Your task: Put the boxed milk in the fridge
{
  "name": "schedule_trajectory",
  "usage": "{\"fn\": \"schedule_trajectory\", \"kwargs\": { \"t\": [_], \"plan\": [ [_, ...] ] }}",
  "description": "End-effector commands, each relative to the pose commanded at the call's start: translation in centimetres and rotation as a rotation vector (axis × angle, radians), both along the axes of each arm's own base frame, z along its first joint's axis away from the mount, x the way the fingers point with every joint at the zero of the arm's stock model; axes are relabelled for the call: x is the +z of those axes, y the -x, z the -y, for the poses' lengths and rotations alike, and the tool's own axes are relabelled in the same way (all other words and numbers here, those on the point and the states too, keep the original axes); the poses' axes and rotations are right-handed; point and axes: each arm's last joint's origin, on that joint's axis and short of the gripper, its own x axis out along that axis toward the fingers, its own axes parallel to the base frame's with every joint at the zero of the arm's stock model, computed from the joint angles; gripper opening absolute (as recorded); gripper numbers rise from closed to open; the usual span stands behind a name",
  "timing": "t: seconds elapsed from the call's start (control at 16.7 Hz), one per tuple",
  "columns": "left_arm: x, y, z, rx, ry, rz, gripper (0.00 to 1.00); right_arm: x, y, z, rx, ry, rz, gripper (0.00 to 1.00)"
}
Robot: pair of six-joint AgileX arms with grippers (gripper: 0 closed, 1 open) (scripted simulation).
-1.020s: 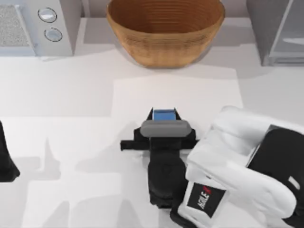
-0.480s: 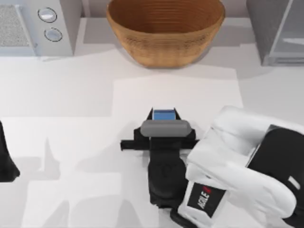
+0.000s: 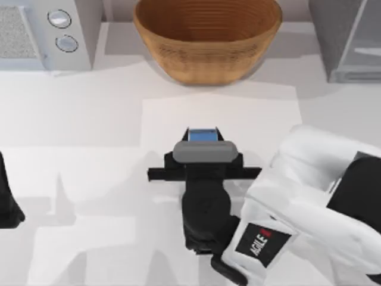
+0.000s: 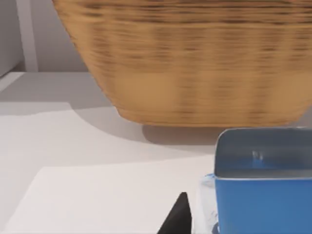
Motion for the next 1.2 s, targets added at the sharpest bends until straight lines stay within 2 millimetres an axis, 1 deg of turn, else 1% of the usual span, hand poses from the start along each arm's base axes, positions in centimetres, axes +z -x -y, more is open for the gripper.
{"fn": "schedule_trajectory", "kwargs": {
  "t": [0.12, 0.42, 0.54, 0.66, 0.96, 1.08, 1.2],
  "plan": [
    [0.0, 0.0, 0.0, 0.0, 0.0, 0.0, 1.0, 2.6, -0.2, -0.2, -0.001, 0.001, 0.0, 0.0],
    [0.0, 0.0, 0.0, 0.0, 0.0, 0.0, 1.0, 10.4, -0.1, 0.0, -0.002, -0.008, 0.006, 0.0],
    [0.0, 0.0, 0.0, 0.0, 0.0, 0.0, 1.0, 12.3, 0.2, 0.2, -0.002, -0.006, 0.003, 0.0],
    [0.0, 0.0, 0.0, 0.0, 0.0, 0.0, 1.0, 13.0, 0.3, 0.4, -0.002, -0.004, 0.002, 0.0],
    [0.0, 0.0, 0.0, 0.0, 0.0, 0.0, 1.0, 13.2, 0.1, 0.5, -0.001, -0.006, 0.003, 0.0],
    [0.0, 0.0, 0.0, 0.0, 0.0, 0.0, 1.0, 13.7, -0.1, 1.8, 0.005, 0.014, -0.01, 0.0],
    [0.0, 0.0, 0.0, 0.0, 0.0, 0.0, 1.0, 14.7, -0.4, 3.9, 0.011, 0.042, -0.031, 0.0]
  ]
}}
